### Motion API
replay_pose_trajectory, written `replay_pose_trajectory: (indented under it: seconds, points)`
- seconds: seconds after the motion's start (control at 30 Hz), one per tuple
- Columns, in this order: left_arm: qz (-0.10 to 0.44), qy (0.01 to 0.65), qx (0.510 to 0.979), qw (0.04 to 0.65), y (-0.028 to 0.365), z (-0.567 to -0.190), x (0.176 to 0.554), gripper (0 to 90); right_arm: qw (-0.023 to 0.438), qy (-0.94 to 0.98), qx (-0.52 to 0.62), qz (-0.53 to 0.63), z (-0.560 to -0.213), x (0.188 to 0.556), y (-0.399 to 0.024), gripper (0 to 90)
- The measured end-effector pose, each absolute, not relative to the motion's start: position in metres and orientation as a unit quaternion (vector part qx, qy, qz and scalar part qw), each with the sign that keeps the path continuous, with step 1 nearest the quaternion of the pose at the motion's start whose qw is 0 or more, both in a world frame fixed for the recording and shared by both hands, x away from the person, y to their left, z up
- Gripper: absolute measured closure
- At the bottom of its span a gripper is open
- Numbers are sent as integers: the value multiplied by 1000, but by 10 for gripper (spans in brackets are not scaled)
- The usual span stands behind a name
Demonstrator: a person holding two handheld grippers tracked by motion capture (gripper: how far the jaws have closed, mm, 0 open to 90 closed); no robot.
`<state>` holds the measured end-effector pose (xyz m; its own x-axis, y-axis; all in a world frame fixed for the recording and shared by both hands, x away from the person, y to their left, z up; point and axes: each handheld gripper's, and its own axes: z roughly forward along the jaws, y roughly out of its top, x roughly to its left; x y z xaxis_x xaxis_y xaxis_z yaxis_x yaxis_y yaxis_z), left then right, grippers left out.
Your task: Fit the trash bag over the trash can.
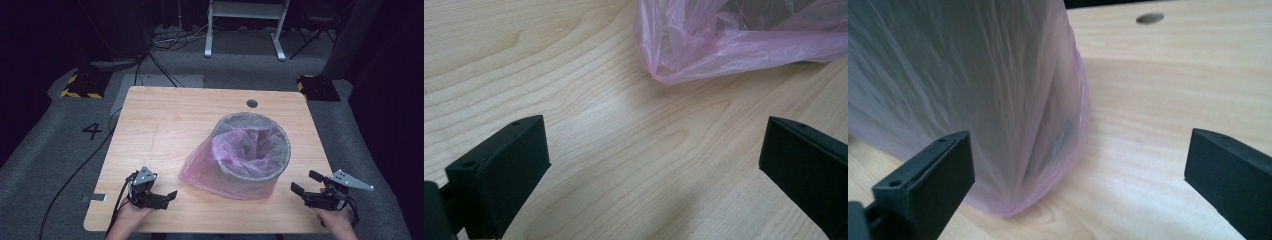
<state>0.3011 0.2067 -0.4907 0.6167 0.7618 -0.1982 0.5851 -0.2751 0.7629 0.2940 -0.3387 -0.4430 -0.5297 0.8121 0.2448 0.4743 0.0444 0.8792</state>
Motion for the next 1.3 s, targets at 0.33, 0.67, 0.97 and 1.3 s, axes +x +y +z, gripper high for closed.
replay_pose_trajectory:
  seconds: [0.33, 0.67, 0.97, 1.3]
  points:
    - [113, 427, 790, 425, 207, -495, 300, 0, 195, 710, 440, 515, -402, 309, -341, 5]
    - [119, 432, 783, 432, 207, -492, 299, 2, 203, 705, 425, 530, -381, 326, -339, 11]
    - [110, 431, 774, 450, 209, -492, 299, 3, 214, 717, 399, 531, -354, 339, -323, 14]
    - [104, 441, 763, 461, 216, -493, 300, 2, 222, 730, 365, 534, -322, 352, -295, 16]
